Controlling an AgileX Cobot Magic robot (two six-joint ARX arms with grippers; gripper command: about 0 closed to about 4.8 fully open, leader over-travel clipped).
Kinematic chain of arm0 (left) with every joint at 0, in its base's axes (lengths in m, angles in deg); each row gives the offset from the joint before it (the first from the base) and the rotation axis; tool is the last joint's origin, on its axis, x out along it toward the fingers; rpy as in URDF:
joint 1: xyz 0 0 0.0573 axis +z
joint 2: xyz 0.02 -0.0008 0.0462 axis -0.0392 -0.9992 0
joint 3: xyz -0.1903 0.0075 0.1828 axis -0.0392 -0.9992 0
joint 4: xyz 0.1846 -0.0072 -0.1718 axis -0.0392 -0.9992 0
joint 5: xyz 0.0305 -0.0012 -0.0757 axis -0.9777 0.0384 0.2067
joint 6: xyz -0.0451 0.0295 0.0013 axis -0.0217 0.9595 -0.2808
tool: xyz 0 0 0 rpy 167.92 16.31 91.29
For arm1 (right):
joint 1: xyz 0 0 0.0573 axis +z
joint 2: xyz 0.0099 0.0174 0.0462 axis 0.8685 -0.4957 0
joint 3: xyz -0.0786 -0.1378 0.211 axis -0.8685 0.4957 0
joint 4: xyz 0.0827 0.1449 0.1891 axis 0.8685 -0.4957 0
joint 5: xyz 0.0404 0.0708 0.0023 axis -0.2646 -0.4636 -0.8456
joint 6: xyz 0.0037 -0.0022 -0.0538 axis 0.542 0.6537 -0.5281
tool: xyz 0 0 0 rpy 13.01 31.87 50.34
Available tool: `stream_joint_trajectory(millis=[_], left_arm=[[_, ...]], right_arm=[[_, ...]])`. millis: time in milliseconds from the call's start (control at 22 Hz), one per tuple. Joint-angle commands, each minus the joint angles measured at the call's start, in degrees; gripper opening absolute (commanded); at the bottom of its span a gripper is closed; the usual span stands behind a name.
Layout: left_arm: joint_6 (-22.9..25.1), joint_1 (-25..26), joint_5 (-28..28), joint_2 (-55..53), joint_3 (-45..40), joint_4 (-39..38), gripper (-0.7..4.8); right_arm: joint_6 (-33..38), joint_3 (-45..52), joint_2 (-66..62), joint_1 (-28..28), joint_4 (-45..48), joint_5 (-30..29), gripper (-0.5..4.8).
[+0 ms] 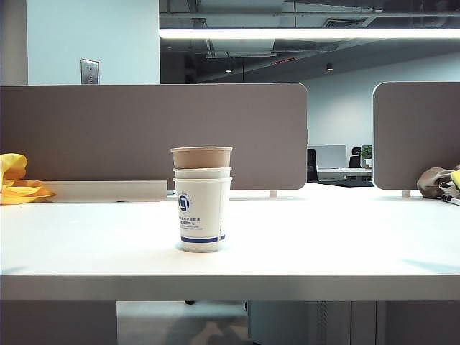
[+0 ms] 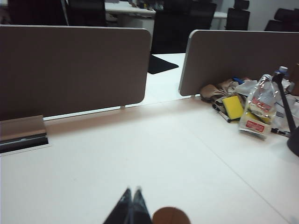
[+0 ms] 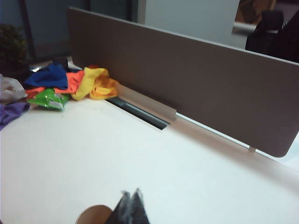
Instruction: Pick up all the paper cups on the table one by one and stack them together.
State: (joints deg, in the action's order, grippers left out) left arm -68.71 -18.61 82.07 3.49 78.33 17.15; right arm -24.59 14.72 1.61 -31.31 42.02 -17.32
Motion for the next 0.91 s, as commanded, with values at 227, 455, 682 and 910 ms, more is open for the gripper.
stream_joint_trajectory(millis=[227,455,682,910], left_arm=[[1.33,0.02,-2.73,12.92,-12.55,3.08,-0.06],[1.7,0.02,-4.92,19.69,-20.13,4.59,-0.06],[1.09,0.02,-5.07,25.86,-27.69,3.65,-0.06],[0.57,0.02,-5.09,30.82,-34.84,3.32,-0.06]], right_arm=[[2.23,19.34,15.5,0.04,11.87,3.19,-0.05],[6.51,29.44,22.69,0.04,12.61,3.21,-0.05],[8.79,37.31,27.21,0.07,12.68,3.43,-0.05],[13.14,42.69,28.72,0.04,12.92,3.43,-0.05]])
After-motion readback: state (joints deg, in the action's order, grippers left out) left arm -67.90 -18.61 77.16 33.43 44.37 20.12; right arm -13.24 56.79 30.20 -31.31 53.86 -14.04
